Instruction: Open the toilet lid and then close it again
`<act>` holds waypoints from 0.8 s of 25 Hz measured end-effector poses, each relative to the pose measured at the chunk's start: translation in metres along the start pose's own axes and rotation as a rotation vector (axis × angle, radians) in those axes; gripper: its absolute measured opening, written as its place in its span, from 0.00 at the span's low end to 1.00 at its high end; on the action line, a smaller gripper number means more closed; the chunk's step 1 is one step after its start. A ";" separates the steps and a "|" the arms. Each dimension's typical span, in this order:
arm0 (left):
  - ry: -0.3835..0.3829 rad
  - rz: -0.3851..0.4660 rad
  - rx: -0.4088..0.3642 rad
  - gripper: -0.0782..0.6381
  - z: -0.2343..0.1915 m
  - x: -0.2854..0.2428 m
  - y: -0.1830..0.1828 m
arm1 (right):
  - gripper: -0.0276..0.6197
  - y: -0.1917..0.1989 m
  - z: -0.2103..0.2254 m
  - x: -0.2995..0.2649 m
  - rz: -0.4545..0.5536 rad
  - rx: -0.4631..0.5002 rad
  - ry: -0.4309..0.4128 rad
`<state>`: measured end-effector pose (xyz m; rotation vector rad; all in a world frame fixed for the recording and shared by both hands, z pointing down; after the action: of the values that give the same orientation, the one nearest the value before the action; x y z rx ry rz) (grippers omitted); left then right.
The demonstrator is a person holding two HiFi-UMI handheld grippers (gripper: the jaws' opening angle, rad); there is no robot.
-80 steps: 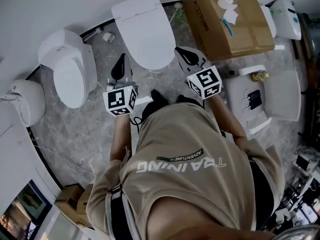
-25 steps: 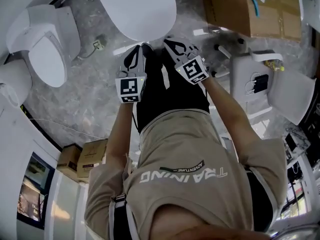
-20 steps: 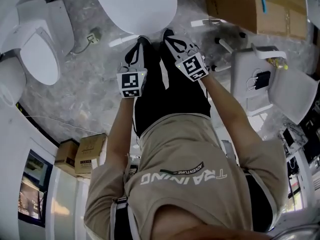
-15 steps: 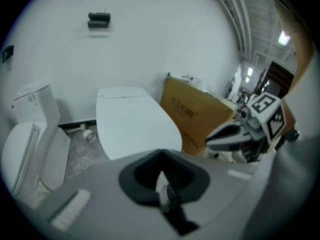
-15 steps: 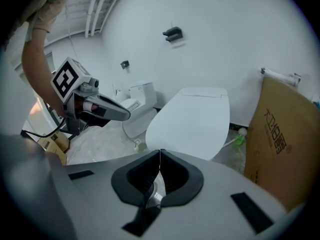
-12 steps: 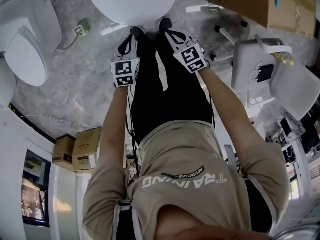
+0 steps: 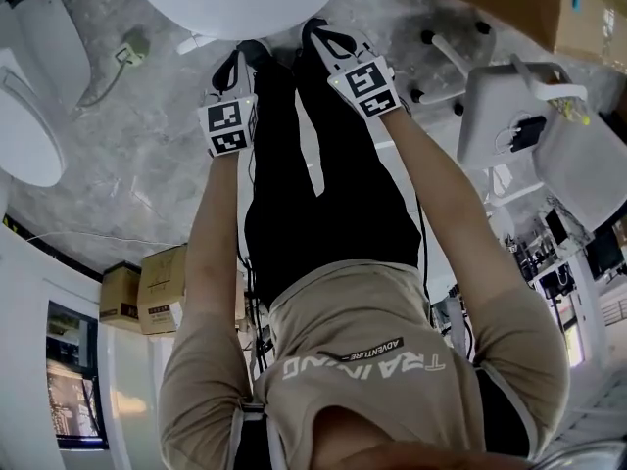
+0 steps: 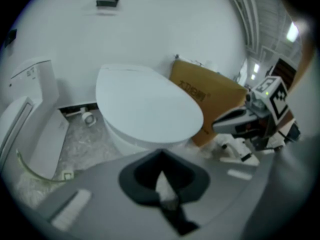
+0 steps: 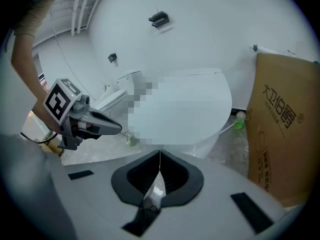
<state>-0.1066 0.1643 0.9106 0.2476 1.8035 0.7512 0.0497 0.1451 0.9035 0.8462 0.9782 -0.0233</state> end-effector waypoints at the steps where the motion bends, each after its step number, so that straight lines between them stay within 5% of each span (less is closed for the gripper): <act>1: -0.003 0.000 0.005 0.12 -0.001 -0.007 0.003 | 0.06 0.003 0.003 -0.003 0.001 0.001 0.001; 20: -0.027 0.020 0.011 0.12 -0.008 -0.040 0.006 | 0.06 0.003 0.027 -0.027 0.057 -0.032 0.021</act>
<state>-0.1000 0.1460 0.9467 0.2826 1.7828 0.7488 0.0542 0.1210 0.9329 0.8457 0.9712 0.0505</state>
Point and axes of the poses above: the fingertips, and each gripper's own axes: x backward along the fingers, z to its right, y out of its underside, the point moved 2 cm from there along x, backward along the fingers, and after that the axes turned 2 degrees about -x, right-handed, at the moved point
